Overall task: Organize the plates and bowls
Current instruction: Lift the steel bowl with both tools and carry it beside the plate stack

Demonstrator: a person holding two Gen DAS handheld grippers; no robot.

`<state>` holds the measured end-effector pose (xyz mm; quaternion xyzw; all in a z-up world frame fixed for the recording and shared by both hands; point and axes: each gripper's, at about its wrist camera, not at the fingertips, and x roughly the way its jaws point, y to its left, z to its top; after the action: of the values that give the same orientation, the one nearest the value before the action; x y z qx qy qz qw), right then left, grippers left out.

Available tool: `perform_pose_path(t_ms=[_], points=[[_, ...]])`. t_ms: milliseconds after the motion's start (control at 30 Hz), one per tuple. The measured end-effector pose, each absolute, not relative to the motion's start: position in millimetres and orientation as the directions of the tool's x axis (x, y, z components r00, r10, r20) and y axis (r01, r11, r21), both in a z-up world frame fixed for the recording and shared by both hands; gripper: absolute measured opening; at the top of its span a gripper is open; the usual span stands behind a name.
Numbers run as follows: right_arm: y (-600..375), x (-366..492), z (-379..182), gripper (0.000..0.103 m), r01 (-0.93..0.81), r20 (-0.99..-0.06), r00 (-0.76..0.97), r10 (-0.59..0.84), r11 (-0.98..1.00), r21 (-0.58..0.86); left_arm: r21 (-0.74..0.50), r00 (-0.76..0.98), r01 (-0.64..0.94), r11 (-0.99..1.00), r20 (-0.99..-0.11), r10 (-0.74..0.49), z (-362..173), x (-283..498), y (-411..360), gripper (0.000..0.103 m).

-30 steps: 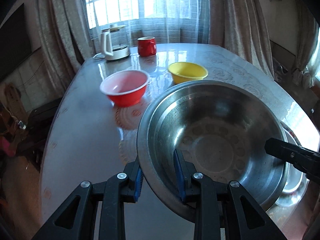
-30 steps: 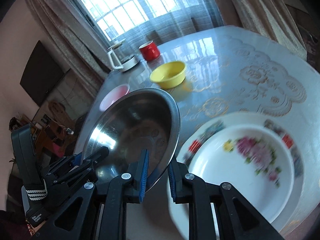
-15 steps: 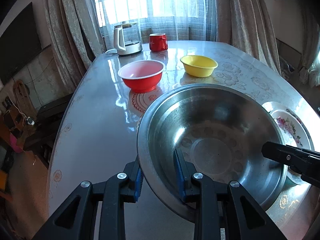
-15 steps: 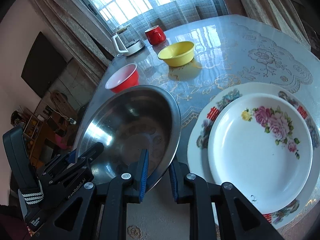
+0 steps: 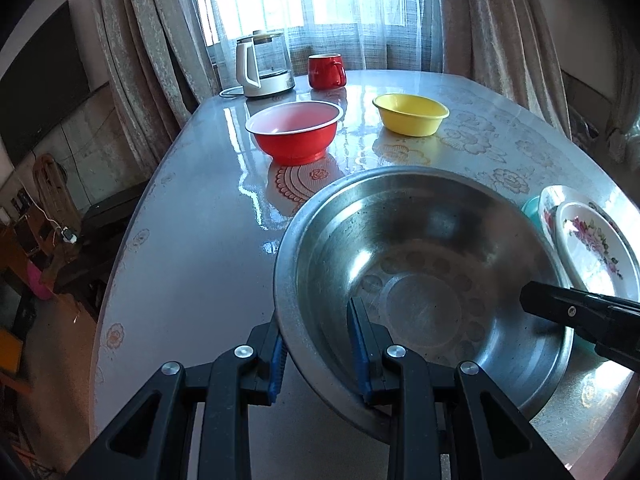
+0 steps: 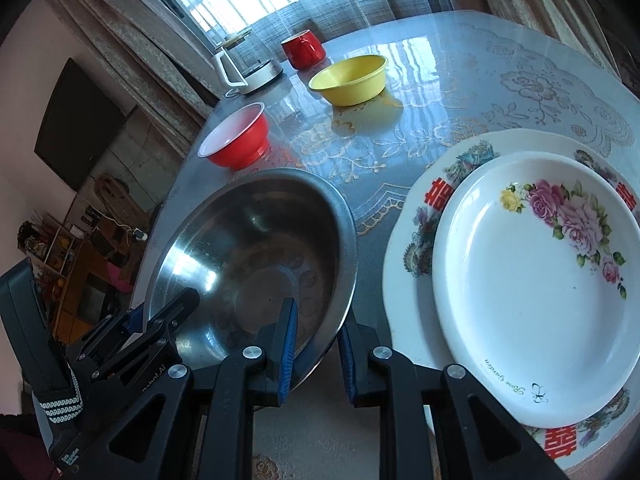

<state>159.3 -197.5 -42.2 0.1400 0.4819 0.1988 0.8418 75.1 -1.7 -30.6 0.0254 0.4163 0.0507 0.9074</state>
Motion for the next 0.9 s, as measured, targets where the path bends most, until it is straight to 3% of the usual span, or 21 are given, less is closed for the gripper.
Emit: perform_pose_path(t_ms=[167,400,900], points=[[-196,158,-41,0.021,-0.197,-0.756,0.462,0.464,0.885,0.422,0.082,0.643,-0.071,0.994,-0.758,0.108,-35,77,0,0.029],[-196,154,-37,0.03,-0.191,-0.751,0.472,0.462,0.885,0.424,0.081,0.648,-0.076,0.994,-0.753,0.111,-36,77,0,0.029],[-203,151,-23,0.031,-0.189,-0.736,0.519,0.435,0.898,0.398,0.049,0.633,-0.075,0.996,-0.77,0.086,-34,77,2,0.033]])
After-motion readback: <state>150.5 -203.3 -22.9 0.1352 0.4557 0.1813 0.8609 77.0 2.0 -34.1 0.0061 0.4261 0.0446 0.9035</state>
